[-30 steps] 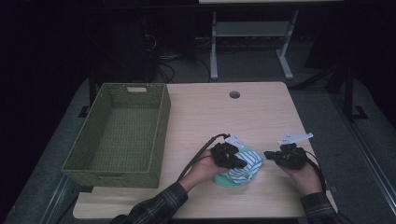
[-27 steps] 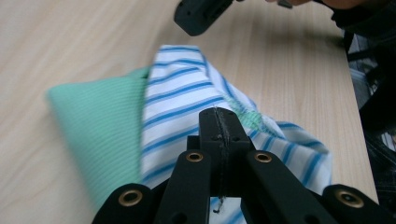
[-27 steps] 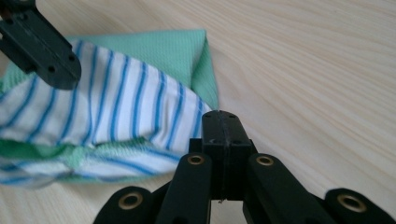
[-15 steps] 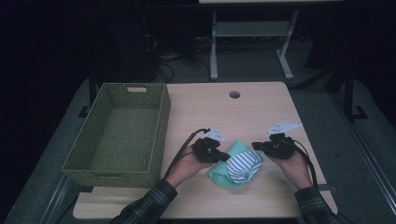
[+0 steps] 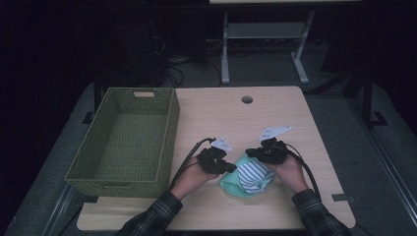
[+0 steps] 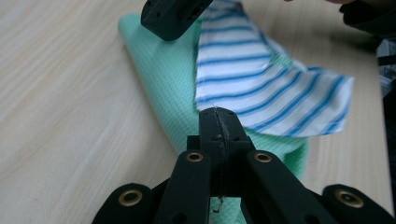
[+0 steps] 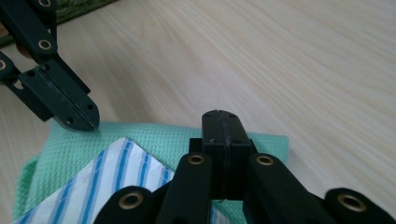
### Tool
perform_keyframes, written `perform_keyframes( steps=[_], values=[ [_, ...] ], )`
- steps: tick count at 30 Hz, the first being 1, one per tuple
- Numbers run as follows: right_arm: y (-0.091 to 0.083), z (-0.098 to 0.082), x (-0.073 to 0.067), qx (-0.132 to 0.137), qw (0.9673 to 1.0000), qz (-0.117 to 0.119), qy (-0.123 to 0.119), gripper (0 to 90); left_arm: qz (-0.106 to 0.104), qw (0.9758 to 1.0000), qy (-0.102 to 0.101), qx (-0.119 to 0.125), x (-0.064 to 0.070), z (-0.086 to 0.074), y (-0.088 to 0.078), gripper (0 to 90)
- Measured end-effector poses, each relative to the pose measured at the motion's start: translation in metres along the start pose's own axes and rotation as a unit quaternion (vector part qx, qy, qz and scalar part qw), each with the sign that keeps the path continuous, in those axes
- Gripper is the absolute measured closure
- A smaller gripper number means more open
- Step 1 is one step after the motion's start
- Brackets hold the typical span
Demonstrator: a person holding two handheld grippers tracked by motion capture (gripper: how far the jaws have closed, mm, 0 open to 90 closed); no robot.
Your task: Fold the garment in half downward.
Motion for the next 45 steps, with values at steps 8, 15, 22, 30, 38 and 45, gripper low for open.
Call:
perform_keyframes(
  steps=[8,15,22,30,38,45],
  values=[
    [0.021,-0.010,0.000,-0.034,0.9994,0.000,0.001,90.0,0.010,0.9995,0.002,-0.030,-0.006,-0.008,0.011,89.4],
    [0.026,-0.014,-0.002,-0.046,0.9989,-0.008,-0.006,90.0,0.024,0.9978,0.023,-0.058,-0.006,-0.012,0.017,89.6],
    [0.024,-0.014,-0.001,-0.046,0.9989,-0.007,-0.008,90.0,0.026,0.9984,0.019,-0.047,-0.003,-0.010,0.012,89.5],
    [0.009,-0.006,0.008,-0.023,0.9994,-0.025,-0.010,90.0,0.007,0.9995,0.018,-0.026,0.013,-0.006,-0.002,89.5],
    [0.018,-0.012,0.014,-0.044,0.9984,-0.032,-0.014,90.0,0.008,0.9983,0.014,-0.057,0.008,-0.015,0.010,89.5],
    [0.016,-0.017,0.018,-0.053,0.9978,-0.037,-0.011,90.0,0.030,0.9973,0.017,-0.066,-0.002,-0.013,0.013,89.5]
  ],
)
Point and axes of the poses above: each handheld gripper's, and its own axes: y roughly forward along the jaws, z roughly out of its top, x roughly to its right, the point moved 4 cm from there along y, roughly forward along the jaws, and after that the axes turned 6 degrees about y, right-handed, at the moved point
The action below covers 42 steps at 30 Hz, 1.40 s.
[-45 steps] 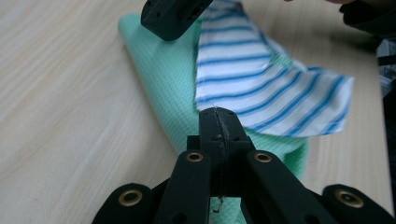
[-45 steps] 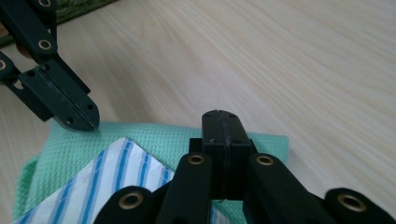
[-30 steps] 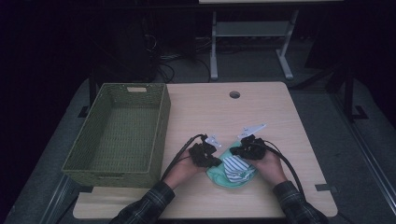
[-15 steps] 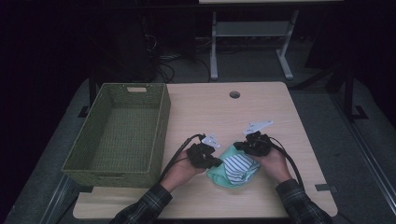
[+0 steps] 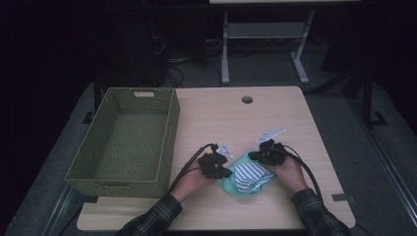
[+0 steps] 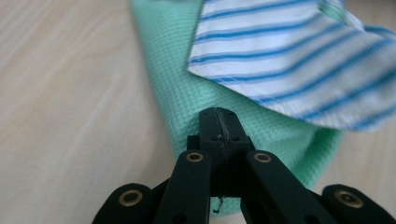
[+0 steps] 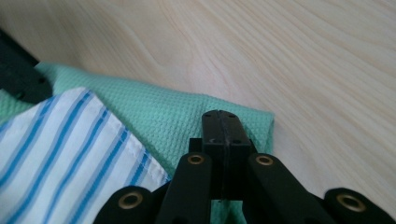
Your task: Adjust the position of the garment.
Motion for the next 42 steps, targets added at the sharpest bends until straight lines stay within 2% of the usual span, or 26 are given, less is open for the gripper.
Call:
perform_keyframes(
  steps=[4,8,12,13,14,17,18,22,25,27,28,30,32,35,38,42],
  values=[
    [-0.004,-0.004,0.004,0.001,0.9999,-0.004,0.011,90.0,0.010,0.9999,0.001,-0.003,-0.010,0.005,0.003,89.5],
    [-0.008,-0.010,0.008,0.005,0.9997,-0.008,0.021,90.0,0.022,0.9997,-0.009,0.000,-0.021,0.011,0.006,89.5],
    [-0.013,-0.016,0.011,0.003,0.9996,-0.010,0.024,90.0,0.035,0.9994,-0.009,0.000,-0.032,0.017,0.010,89.5],
    [-0.015,-0.017,0.010,0.002,0.9994,-0.010,0.032,90.0,0.038,0.9993,-0.006,-0.002,-0.034,0.019,0.011,89.5],
    [-0.016,-0.019,0.010,0.002,0.9995,-0.011,0.031,90.0,0.039,0.9991,-0.014,0.005,-0.036,0.021,0.012,89.5],
    [-0.021,-0.024,0.010,0.000,0.9995,-0.011,0.029,90.0,0.039,0.9991,-0.012,0.005,-0.041,0.024,0.016,89.5],
    [-0.021,-0.025,0.010,0.001,0.9993,-0.007,0.038,90.0,0.041,0.9991,-0.008,0.002,-0.043,0.026,0.017,89.5],
    [-0.027,-0.032,0.011,-0.006,0.9991,0.003,0.041,90.0,0.049,0.9988,-0.003,0.006,-0.050,0.032,0.022,89.5],
    [-0.030,-0.035,0.009,-0.002,0.9990,0.007,0.044,89.9,0.046,0.9989,-0.004,0.011,-0.053,0.036,0.025,89.5],
    [-0.032,-0.035,0.009,0.004,0.9991,0.008,0.042,89.9,0.043,0.9988,-0.011,0.020,-0.053,0.036,0.023,89.4],
    [-0.033,-0.034,0.009,0.008,0.9990,0.007,0.044,89.9,0.040,0.9990,-0.007,0.018,-0.053,0.035,0.018,89.4],
    [-0.037,-0.033,0.012,0.016,0.9990,0.004,0.042,89.9,0.038,0.9988,-0.015,0.028,-0.051,0.034,0.012,86.2],
    [-0.040,-0.030,0.019,0.021,0.9988,-0.006,0.044,89.9,0.043,0.9981,-0.023,0.038,-0.049,0.033,0.006,80.8],
    [-0.041,-0.028,0.030,0.040,0.9980,-0.010,0.048,89.9,0.042,0.9983,-0.019,0.036,-0.044,0.027,-0.005,74.1],
    [-0.041,-0.027,0.040,0.035,0.9979,-0.024,0.050,89.9,0.040,0.9981,-0.025,0.040,-0.039,0.021,-0.017,66.1],
    [-0.041,-0.029,0.045,0.034,0.9976,-0.022,0.057,89.8,0.045,0.9976,-0.032,0.042,-0.036,0.011,-0.028,56.7]
  ],
)
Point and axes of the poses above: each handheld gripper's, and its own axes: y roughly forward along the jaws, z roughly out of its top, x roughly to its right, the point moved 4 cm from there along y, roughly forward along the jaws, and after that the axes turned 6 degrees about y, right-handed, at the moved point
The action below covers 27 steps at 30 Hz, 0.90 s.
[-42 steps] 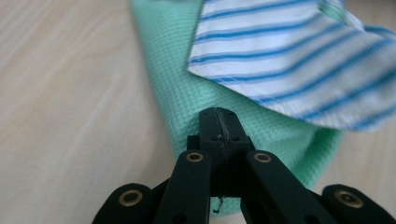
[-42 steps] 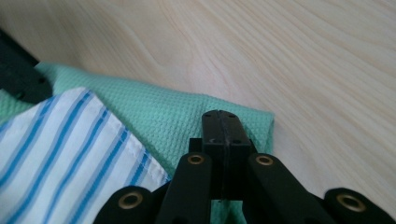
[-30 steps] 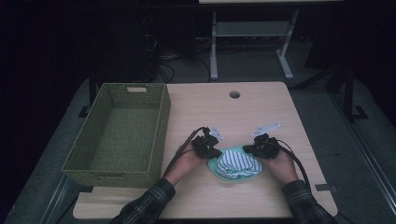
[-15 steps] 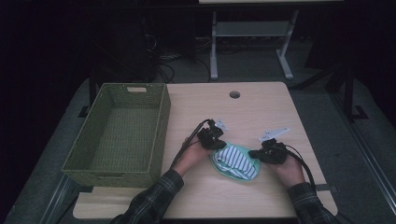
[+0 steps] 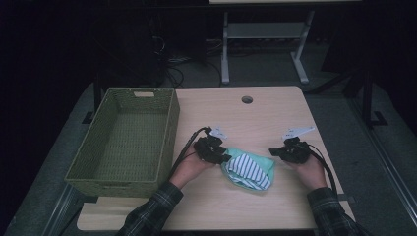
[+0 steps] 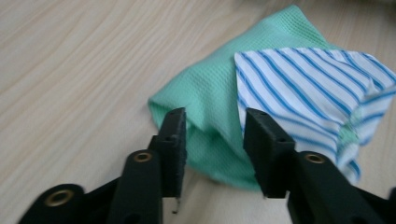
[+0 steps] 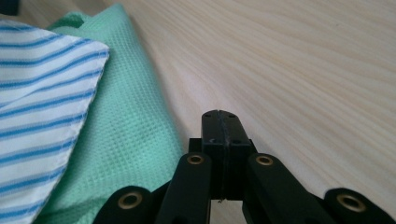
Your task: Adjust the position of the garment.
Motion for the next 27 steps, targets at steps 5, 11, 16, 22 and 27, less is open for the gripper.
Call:
perform_keyframes(
  steps=[5,11,16,22,27],
  values=[
    [0.004,-0.005,0.000,-0.004,1.0000,0.009,-0.001,89.8,-0.016,0.9996,-0.024,0.005,0.005,-0.011,-0.008,44.5],
    [0.005,-0.012,0.000,-0.015,0.9998,0.015,-0.007,89.8,-0.013,0.9997,-0.023,-0.002,0.015,-0.022,-0.012,28.4],
    [0.001,-0.015,-0.002,-0.017,0.9997,0.016,-0.010,89.8,-0.007,0.9999,-0.013,-0.007,0.025,-0.032,-0.015,18.1],
    [0.000,-0.017,-0.008,-0.021,0.9994,0.026,-0.012,89.8,0.002,0.9999,-0.009,-0.009,0.035,-0.042,-0.021,13.7],
    [-0.002,-0.022,-0.015,-0.023,0.9991,0.032,-0.013,89.8,0.007,0.9998,-0.002,-0.021,0.041,-0.049,-0.023,13.7]
  ],
)
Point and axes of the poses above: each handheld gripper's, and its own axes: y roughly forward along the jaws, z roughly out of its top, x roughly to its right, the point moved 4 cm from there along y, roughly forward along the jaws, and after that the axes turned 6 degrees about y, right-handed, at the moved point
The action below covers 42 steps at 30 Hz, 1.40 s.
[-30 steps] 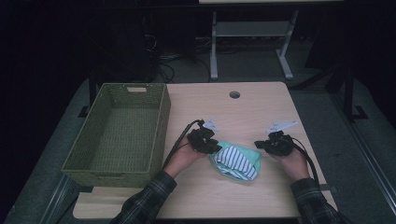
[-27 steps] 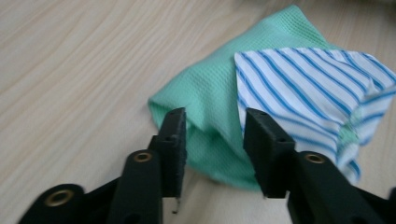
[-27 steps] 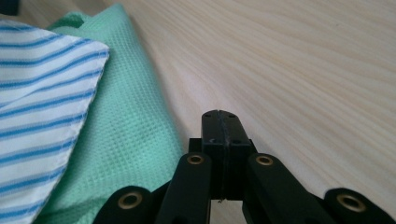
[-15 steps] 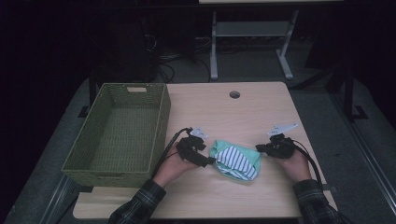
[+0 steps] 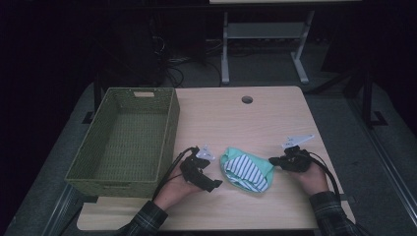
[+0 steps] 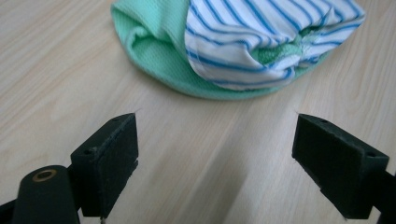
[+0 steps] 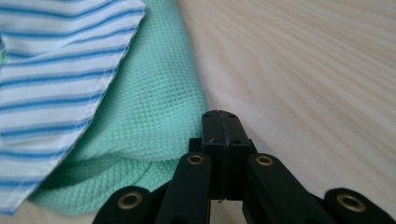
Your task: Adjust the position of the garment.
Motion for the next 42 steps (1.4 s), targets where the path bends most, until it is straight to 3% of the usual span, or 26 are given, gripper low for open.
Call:
perform_keyframes(
  steps=[14,28,33,35,42],
  values=[
    [-0.005,-0.014,-0.028,-0.008,0.9995,0.028,-0.012,89.8,0.007,1.0000,0.000,-0.005,0.002,-0.002,-0.001,13.7],
    [-0.008,-0.020,-0.066,-0.004,0.9974,0.054,-0.047,89.8,0.008,1.0000,0.001,-0.003,0.003,-0.001,-0.001,13.8],
    [-0.011,-0.019,-0.063,0.004,0.9984,0.040,-0.040,89.3,0.001,1.0000,0.000,-0.002,0.003,-0.001,-0.001,13.8],
    [-0.014,-0.018,-0.059,0.011,0.9989,0.030,-0.034,85.1,0.000,1.0000,0.003,-0.002,0.003,0.000,-0.001,13.8],
    [-0.024,-0.024,-0.034,0.032,0.9986,-0.042,0.005,55.6,0.001,1.0000,0.005,-0.004,0.003,0.001,-0.001,13.9]
  ],
)
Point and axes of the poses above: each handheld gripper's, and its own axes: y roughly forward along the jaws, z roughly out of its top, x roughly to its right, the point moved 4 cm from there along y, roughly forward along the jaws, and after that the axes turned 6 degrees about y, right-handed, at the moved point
